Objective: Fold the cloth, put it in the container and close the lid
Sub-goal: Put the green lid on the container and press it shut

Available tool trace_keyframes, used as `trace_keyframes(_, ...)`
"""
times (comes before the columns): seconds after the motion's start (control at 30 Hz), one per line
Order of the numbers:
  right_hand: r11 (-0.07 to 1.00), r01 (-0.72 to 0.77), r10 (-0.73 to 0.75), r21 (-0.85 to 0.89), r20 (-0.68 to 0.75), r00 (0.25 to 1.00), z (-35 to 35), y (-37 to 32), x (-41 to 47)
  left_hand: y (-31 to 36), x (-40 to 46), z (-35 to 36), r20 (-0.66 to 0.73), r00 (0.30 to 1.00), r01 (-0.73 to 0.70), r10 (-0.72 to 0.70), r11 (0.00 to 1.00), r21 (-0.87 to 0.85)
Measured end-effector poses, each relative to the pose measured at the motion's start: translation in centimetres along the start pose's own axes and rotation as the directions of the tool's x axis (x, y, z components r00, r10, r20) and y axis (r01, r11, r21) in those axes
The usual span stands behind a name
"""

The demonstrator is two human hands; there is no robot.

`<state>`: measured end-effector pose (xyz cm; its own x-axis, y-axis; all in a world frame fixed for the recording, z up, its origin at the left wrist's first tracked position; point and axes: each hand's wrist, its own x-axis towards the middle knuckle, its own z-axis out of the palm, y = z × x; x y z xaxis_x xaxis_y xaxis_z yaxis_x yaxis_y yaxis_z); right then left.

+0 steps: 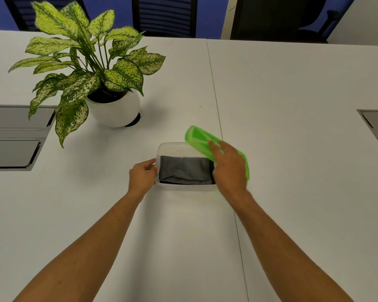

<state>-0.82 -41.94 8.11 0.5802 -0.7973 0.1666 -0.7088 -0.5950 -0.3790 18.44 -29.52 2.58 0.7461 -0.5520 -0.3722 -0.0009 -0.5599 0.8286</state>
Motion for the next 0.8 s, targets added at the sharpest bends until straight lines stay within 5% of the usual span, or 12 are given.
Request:
trace_keyframes(0.13,0.946,0.201,-0.141,-0.255,0.236,0.961,4.3,-1.2,-0.7,-0.5,0.1,-0.3,0.01,1.0,-0.007,0.008,0.999,-0.051)
trace_keyframes(0.3,0.906,0.347,-0.233,-0.244,0.397,0.888,6.5,-0.6,-1.0,-0.9,0.5,-0.4,0.041,0.999,0.002,0.002,0.996,-0.092)
trace_keyframes(0.8,0.89,0.414,-0.317,-0.19,0.395,0.862,7.9,-0.6,-1.5,-2.0,1.1,0.0,0.067,0.995,0.096,-0.08,0.953,-0.289)
